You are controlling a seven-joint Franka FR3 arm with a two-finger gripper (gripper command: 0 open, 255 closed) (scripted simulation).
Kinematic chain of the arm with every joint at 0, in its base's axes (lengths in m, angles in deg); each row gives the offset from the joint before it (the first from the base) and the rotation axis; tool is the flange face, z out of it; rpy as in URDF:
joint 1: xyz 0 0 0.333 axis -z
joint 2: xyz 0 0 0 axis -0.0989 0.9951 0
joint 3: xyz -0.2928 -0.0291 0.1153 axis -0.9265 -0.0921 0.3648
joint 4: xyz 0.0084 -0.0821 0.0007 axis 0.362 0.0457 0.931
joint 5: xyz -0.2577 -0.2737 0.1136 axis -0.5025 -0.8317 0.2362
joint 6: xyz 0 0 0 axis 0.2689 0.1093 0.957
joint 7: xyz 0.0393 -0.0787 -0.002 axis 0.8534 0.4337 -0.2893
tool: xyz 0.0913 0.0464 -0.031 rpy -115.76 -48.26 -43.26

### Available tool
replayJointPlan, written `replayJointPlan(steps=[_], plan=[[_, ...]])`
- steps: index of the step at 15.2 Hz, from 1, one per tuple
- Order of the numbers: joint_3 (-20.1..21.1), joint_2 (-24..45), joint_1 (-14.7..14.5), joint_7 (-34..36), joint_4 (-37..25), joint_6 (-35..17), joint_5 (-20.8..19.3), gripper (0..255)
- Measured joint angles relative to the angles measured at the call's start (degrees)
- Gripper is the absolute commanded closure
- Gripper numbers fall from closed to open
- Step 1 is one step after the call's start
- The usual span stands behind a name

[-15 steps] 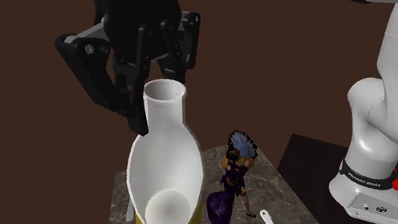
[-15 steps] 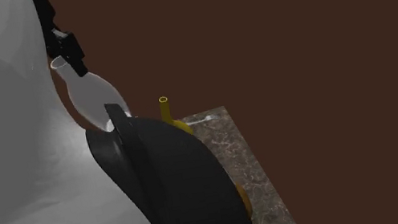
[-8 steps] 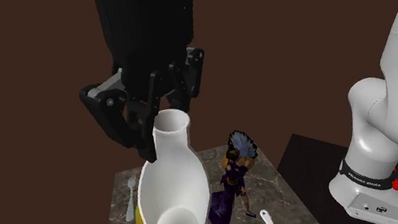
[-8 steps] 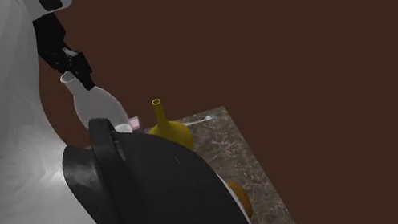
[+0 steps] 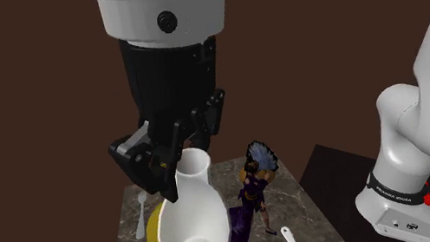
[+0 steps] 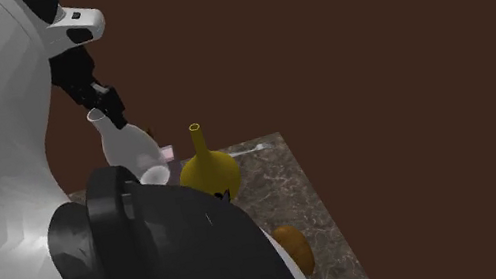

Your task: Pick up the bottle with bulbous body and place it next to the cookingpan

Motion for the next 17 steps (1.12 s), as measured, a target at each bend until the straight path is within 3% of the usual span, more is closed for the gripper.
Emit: replayJointPlan(steps=[17], plan=[[-0.23, -0.79, 0.21, 0.85, 13.97, -13.28, 0.13, 255]])
